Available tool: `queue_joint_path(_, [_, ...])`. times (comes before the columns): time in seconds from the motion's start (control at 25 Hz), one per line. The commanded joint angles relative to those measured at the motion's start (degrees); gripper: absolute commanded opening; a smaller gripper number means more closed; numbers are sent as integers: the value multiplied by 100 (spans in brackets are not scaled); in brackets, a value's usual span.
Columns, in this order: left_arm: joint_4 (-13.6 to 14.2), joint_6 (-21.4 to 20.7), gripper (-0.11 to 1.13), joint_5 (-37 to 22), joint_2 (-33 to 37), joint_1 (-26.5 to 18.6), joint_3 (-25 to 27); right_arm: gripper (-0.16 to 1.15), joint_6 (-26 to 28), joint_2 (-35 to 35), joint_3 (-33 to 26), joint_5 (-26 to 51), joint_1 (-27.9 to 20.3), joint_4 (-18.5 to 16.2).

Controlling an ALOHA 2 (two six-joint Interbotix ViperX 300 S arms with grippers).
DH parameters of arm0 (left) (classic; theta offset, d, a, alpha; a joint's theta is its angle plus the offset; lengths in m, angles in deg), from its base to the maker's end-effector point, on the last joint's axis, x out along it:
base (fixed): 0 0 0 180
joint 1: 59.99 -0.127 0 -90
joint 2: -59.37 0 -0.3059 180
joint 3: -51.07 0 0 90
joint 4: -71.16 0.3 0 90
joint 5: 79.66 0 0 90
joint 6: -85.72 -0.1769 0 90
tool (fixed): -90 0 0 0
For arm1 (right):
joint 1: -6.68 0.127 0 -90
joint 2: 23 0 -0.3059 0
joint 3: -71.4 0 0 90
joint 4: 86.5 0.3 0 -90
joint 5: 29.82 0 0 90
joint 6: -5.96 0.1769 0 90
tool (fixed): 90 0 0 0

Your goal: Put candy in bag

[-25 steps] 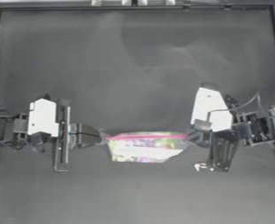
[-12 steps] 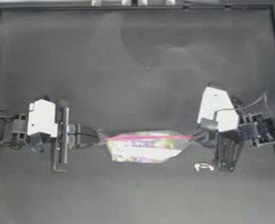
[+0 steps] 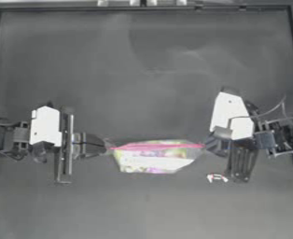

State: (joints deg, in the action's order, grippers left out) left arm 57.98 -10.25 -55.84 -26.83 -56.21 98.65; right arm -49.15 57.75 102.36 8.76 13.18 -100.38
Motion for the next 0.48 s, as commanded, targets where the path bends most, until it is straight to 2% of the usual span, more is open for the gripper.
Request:
queue_joint_path(0.04, [0,-26,9,-9,123,-35,-88,9,0,-105,-255,35,18,-220])
queue_joint_path(0.28, [53,-132,9,-97,308,-176,-141,9,-26,-105,-571,79,0,-615])
queue_joint_path(0.48, [44,-343,9,-255,492,-299,-237,9,-44,-105,-642,44,-79,-686])
